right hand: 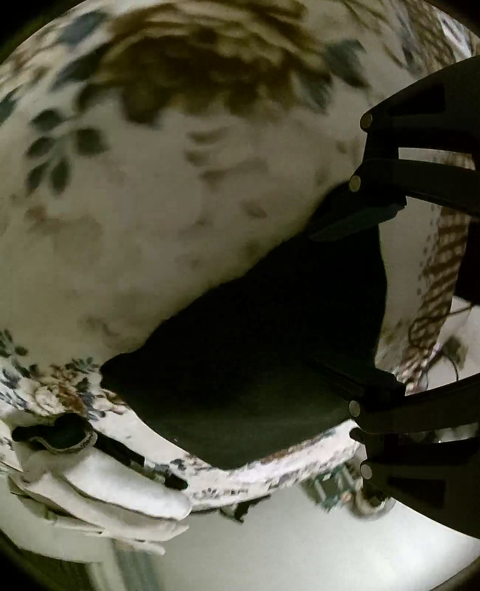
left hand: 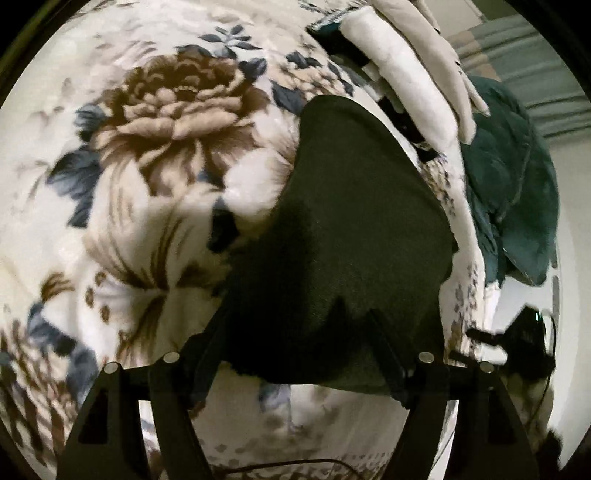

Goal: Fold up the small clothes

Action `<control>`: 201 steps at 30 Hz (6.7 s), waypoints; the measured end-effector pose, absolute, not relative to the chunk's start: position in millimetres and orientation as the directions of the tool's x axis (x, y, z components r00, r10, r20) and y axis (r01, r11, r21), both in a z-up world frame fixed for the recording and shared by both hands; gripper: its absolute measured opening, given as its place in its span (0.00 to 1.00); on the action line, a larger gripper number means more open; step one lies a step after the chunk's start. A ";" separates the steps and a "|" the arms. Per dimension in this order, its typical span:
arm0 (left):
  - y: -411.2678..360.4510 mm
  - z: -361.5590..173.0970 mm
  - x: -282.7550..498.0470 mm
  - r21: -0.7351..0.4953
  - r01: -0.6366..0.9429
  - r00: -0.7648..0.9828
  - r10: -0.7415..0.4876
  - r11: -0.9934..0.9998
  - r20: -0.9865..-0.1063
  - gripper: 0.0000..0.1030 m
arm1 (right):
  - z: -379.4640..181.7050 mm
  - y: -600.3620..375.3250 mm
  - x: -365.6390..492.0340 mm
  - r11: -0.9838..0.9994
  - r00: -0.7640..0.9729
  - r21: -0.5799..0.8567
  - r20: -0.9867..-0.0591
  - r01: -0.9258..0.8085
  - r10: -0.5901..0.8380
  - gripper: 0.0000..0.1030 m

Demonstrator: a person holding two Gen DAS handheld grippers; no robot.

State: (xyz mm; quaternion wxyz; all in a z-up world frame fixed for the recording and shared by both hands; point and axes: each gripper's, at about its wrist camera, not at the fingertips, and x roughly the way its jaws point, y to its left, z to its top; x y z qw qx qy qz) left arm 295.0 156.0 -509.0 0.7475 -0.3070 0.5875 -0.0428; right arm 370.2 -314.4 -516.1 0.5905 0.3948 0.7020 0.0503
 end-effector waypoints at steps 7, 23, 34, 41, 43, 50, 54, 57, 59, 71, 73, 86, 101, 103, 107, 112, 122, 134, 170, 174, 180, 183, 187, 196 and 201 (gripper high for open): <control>145.9 -503.5 281.6 -0.451 -0.339 0.290 -0.365 0.825 -0.885 0.70 | -540.8 -284.6 332.1 0.573 0.041 0.609 -0.704 0.548 0.709 0.62; 145.9 -495.7 261.6 -0.429 -0.358 0.313 -0.327 0.829 -0.892 0.70 | -483.5 -294.8 284.9 0.611 0.289 0.562 -0.821 0.557 0.492 0.05; 152.3 -509.9 274.5 -0.439 -0.359 0.310 -0.339 0.824 -0.888 0.70 | -536.1 -311.9 283.8 0.667 0.092 0.454 -0.859 0.590 0.503 0.22; 155.2 -506.2 277.7 -0.446 -0.338 0.314 -0.348 0.829 -0.884 0.70 | -522.6 -345.1 317.3 0.587 0.240 0.566 -0.806 0.579 0.541 0.51; 155.1 -502.1 288.0 -0.442 -0.318 0.329 -0.339 0.839 -0.881 0.70 | -526.9 -344.6 348.7 0.596 0.269 0.602 -0.787 0.531 0.556 0.51; 146.0 -487.2 345.0 -0.439 -0.200 0.395 -0.338 0.876 -0.854 0.70 | -577.3 -313.0 438.4 0.566 0.218 0.676 -0.712 0.472 0.668 0.47; 129.2 -508.0 373.3 -0.391 -0.129 0.331 -0.332 0.911 -0.883 0.70 | -555.8 -304.8 449.1 0.651 0.296 0.624 -0.780 0.432 0.551 0.06; 115.8 -538.7 382.3 -0.387 -0.098 0.240 -0.356 0.917 -0.903 0.71 | -543.6 -312.0 448.2 0.671 0.335 0.582 -0.813 0.459 0.476 0.04; 113.2 -555.5 383.4 -0.414 -0.109 0.212 -0.386 0.904 -0.898 0.84 | -549.0 -308.2 450.3 0.704 0.295 0.545 -0.838 0.456 0.458 0.04; 117.7 -569.7 381.4 -0.514 -0.277 0.330 -0.422 0.812 -0.844 1.00 | -536.7 -332.9 405.7 0.685 0.152 0.584 -0.798 0.435 0.584 0.38; 120.0 -569.6 375.7 -0.529 -0.313 0.386 -0.404 0.789 -0.829 1.00 | -540.7 -333.3 387.1 0.687 0.110 0.571 -0.799 0.449 0.592 0.39; 116.5 -523.3 361.9 -0.454 -0.242 0.312 -0.374 0.858 -0.873 0.95 | -538.3 -314.8 315.3 0.712 0.115 0.545 -0.822 0.444 0.558 0.05; 144.9 -525.2 364.9 -0.511 -0.202 0.317 -0.438 0.835 -0.841 0.94 | -547.1 -350.0 330.6 0.685 0.144 0.598 -0.787 0.416 0.600 0.51; 146.8 -538.4 375.7 -0.563 -0.192 0.302 -0.497 0.804 -0.813 0.94 | -561.9 -354.8 344.5 0.625 0.170 0.680 -0.717 0.384 0.676 0.57; 144.2 -565.2 395.9 -0.652 -0.176 0.258 -0.605 0.737 -0.753 0.94 | -607.5 -346.8 374.4 0.487 0.116 0.796 -0.556 0.360 0.823 0.57; 129.6 -569.2 412.8 -0.691 -0.082 0.197 -0.668 0.718 -0.718 0.94 | -618.4 -306.0 397.7 0.341 0.053 0.893 -0.372 0.295 0.927 0.60; 109.8 -565.7 422.3 -0.692 -0.007 0.203 -0.676 0.722 -0.708 0.38 | -624.4 -264.1 409.5 0.364 0.025 0.890 -0.385 0.276 0.923 0.51; 102.7 -517.8 423.8 -0.711 -0.020 0.237 -0.688 0.703 -0.686 0.17 | -558.5 -259.9 393.3 0.533 0.097 0.796 -0.578 0.286 0.811 0.17; 169.9 -391.8 771.7 -0.576 -0.022 0.261 -0.552 0.817 -0.792 0.25 | -415.6 -208.7 745.3 0.788 0.182 0.571 -0.821 0.231 0.542 0.36; 159.0 -372.3 764.6 -0.406 0.005 0.301 -0.389 0.914 -0.871 0.53 | -375.8 -192.9 760.7 0.899 0.209 0.402 -0.907 0.176 0.365 0.64; 137.0 -339.2 731.5 -0.244 0.021 0.422 -0.230 0.970 -0.877 0.93 | -331.7 -188.5 708.3 0.973 0.271 0.153 -0.957 0.171 0.103 1.00; 122.0 -334.1 705.1 -0.205 0.018 0.425 -0.193 0.979 -0.885 0.97 | -318.5 -188.1 672.2 0.980 0.278 0.057 -0.961 0.189 0.002 1.00; 109.2 -326.3 669.3 -0.145 0.014 0.420 -0.138 0.989 -0.897 0.97 | -296.9 -185.1 626.2 0.980 0.300 -0.002 -0.952 0.199 -0.063 1.00; 100.1 -258.8 584.8 -0.039 -0.007 0.481 -0.031 0.999 -0.876 0.97 | -213.0 -174.8 540.4 0.980 0.398 -0.063 -0.907 0.188 -0.134 1.00; 93.9 -205.2 535.2 0.005 0.008 0.537 0.001 1.000 -0.844 0.97 | -148.1 -171.1 479.1 0.975 0.473 -0.087 -0.863 0.204 -0.176 1.00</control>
